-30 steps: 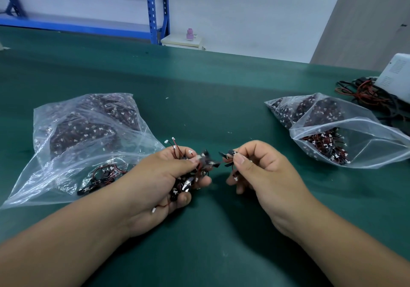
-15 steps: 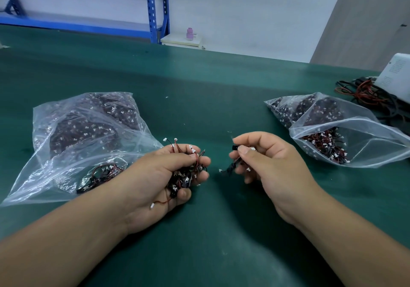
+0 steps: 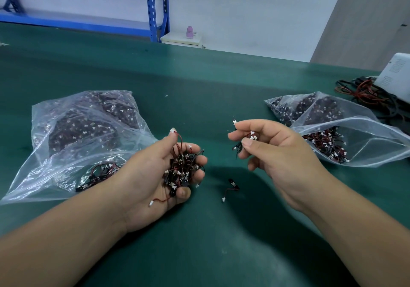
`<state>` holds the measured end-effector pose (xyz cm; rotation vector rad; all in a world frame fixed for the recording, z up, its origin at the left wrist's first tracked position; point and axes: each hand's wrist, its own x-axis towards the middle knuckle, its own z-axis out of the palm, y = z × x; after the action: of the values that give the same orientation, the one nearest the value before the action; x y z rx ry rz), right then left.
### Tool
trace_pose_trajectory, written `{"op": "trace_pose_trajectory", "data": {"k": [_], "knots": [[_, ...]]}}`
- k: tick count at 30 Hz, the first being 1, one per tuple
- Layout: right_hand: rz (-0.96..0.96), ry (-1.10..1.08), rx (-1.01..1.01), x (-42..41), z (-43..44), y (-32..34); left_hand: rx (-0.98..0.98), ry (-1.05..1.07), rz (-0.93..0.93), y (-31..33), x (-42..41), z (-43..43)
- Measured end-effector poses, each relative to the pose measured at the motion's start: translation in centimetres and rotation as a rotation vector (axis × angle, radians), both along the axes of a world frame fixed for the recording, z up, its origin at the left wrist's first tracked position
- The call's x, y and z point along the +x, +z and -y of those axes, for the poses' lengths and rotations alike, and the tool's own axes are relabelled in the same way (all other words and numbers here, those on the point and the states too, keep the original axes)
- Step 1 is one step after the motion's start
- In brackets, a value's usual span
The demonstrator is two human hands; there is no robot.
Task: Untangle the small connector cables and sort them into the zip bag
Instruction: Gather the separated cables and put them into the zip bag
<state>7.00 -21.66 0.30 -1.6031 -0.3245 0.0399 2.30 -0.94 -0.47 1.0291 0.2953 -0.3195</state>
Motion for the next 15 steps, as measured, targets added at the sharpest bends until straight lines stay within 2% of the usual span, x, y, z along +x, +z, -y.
{"op": "trace_pose_trajectory", "data": {"k": [4,11,15], "knots": [[0.032,-0.023,-0.037,0.04,0.16,0.17,0.005,-0.025,0.009,-0.15,0.08,-0.16],[0.127,-0.079,-0.215,0.13,0.43,0.13,0.070,-0.027,0.070,-0.35,-0.10,0.08],[0.103,-0.054,-0.276,0.24,0.56,-0.02,0.093,-0.013,0.079,-0.73,0.15,0.04]]}}
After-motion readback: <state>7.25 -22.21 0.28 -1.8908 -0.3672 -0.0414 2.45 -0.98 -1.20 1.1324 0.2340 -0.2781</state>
